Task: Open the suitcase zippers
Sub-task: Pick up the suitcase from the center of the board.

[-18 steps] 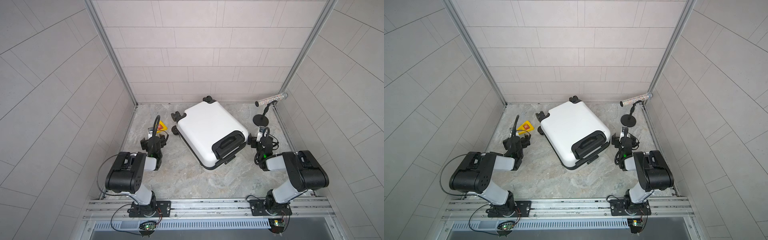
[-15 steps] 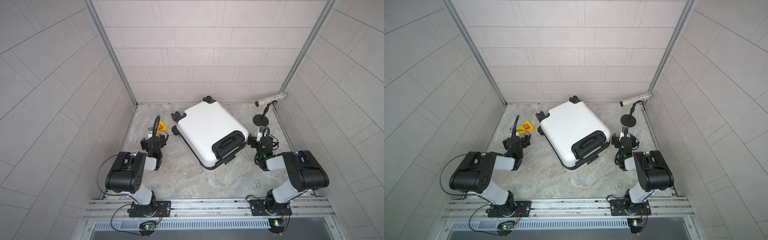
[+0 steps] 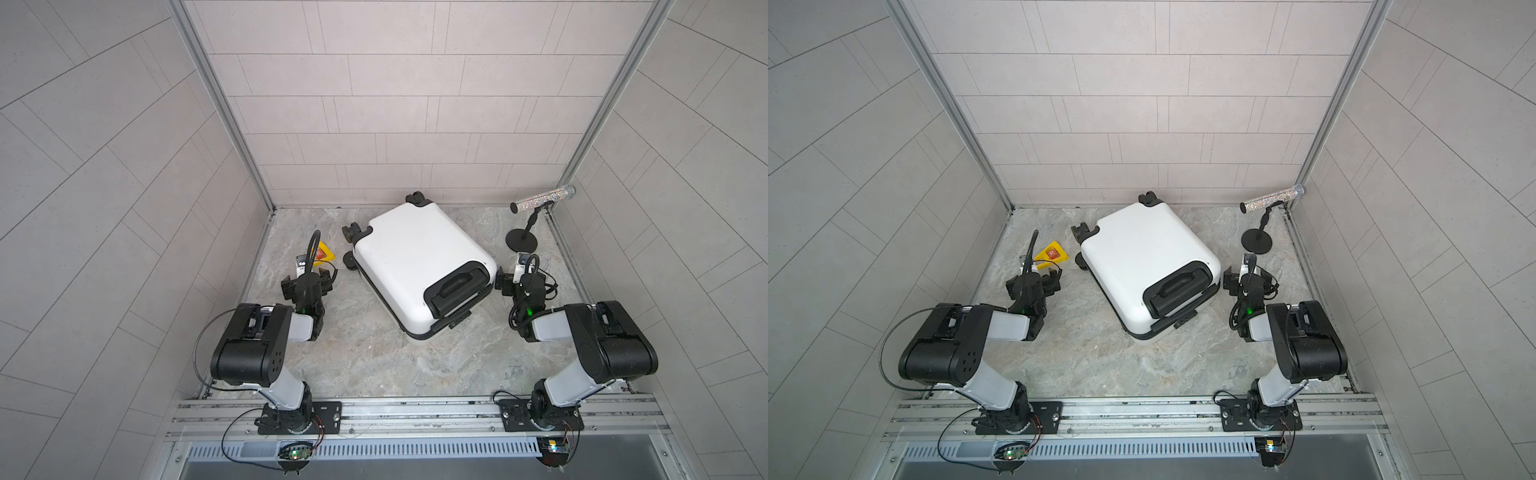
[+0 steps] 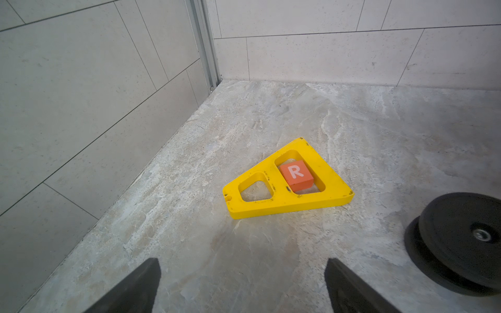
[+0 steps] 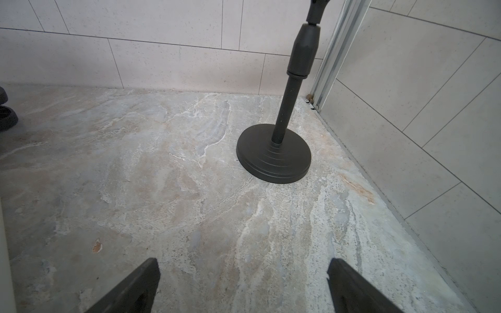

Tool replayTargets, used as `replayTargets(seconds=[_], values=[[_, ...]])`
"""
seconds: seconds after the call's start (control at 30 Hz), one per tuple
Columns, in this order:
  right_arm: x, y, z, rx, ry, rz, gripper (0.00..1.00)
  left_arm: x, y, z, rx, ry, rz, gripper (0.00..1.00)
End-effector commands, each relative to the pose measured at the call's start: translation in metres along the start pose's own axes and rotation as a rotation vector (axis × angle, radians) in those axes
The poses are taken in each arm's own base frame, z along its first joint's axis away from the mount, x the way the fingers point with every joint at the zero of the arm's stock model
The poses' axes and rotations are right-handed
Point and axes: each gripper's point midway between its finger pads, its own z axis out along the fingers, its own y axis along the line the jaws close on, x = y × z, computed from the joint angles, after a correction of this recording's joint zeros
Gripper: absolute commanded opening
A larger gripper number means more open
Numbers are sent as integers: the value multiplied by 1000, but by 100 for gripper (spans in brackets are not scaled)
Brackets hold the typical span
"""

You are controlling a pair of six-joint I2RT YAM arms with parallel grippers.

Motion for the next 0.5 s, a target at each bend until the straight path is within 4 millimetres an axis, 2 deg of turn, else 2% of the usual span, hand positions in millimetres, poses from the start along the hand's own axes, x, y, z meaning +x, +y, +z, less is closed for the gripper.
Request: replayTargets(seconds=[0.0, 0.27, 0.4, 0.47], values=[[-1, 0, -1, 4, -6, -2, 100, -10, -1, 1, 0, -31, -10, 100], [-1, 0, -1, 4, -7, -2, 100, -10, -1, 1, 0, -31, -11, 100], [-2, 0, -1, 6, -9, 0, 100, -12, -4, -1, 20, -41, -10, 89], [-3, -1, -3, 3, -21, 5, 100, -16, -7, -4, 45, -50, -3, 89]])
